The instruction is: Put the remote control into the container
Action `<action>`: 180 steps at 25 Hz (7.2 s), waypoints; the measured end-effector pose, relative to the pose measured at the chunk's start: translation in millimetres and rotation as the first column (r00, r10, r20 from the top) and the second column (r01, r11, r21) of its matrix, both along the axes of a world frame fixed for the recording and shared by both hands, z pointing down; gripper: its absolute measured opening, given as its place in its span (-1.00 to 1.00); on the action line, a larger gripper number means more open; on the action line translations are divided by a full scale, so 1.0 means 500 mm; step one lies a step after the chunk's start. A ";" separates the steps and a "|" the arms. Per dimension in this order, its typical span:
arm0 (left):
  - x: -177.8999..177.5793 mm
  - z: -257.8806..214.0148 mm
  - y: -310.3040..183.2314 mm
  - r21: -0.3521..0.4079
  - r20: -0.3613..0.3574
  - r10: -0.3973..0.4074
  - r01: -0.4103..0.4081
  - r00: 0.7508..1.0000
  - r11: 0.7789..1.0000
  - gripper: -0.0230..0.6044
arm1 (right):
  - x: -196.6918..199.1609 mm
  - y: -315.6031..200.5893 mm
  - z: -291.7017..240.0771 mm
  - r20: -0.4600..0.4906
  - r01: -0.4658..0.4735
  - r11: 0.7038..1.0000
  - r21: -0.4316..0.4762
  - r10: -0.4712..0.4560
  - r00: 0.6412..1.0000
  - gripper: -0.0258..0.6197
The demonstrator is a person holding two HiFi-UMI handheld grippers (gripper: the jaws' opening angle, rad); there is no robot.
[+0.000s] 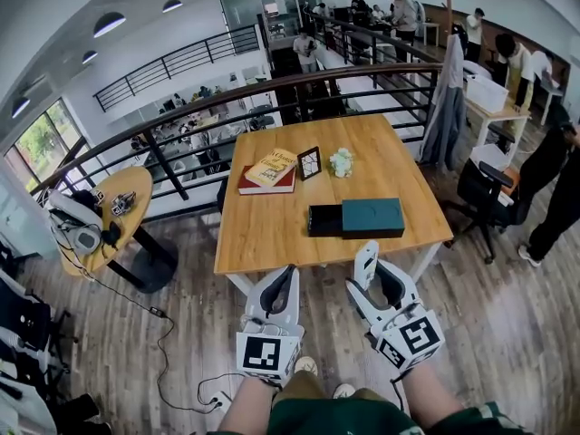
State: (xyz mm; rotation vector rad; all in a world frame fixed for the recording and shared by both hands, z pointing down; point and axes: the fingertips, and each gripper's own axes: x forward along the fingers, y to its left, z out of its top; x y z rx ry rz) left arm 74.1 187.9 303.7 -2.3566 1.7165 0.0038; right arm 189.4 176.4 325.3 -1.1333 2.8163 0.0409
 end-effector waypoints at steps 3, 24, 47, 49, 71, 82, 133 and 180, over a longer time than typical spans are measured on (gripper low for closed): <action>0.002 0.005 -0.009 -0.010 0.012 -0.001 0.001 1.000 1.000 -0.93 | 0.006 -0.007 0.003 -0.001 -0.001 1.000 -0.001 0.001 1.000 -0.14; -0.090 0.016 -0.227 0.035 -0.025 0.070 -0.069 0.997 0.997 -0.93 | -0.113 -0.180 0.055 -0.022 -0.018 0.999 -0.026 0.018 1.000 -0.14; -0.223 0.048 -0.675 -0.008 -0.066 0.289 -0.290 0.955 0.957 -0.93 | -0.261 -0.614 0.069 -0.034 -0.172 0.981 -0.090 0.170 0.985 -0.14; -0.235 0.054 -0.699 -0.017 -0.066 0.295 -0.297 0.953 0.955 -0.93 | -0.271 -0.636 0.068 -0.029 -0.180 0.980 -0.090 0.178 0.984 -0.14; -0.269 0.074 -0.810 -0.032 -0.087 0.319 -0.323 0.944 0.946 -0.93 | -0.306 -0.739 0.074 -0.050 -0.196 0.977 -0.090 0.192 0.980 -0.14; -0.245 0.046 -0.840 -0.005 -0.070 0.260 -0.261 0.963 0.965 -0.93 | -0.287 -0.771 0.041 -0.043 -0.138 0.988 -0.065 0.136 0.990 -0.14; -0.259 0.098 -0.829 -0.011 0.005 0.178 -0.178 0.984 0.984 -0.94 | -0.305 -0.837 0.413 -0.489 0.014 0.933 -0.359 -0.201 0.849 -0.15; -0.331 0.131 -0.808 -0.065 -0.114 0.152 -0.160 0.982 0.985 -0.93 | -0.223 -0.806 0.795 -0.729 -0.370 0.636 -0.677 -0.509 0.458 -0.15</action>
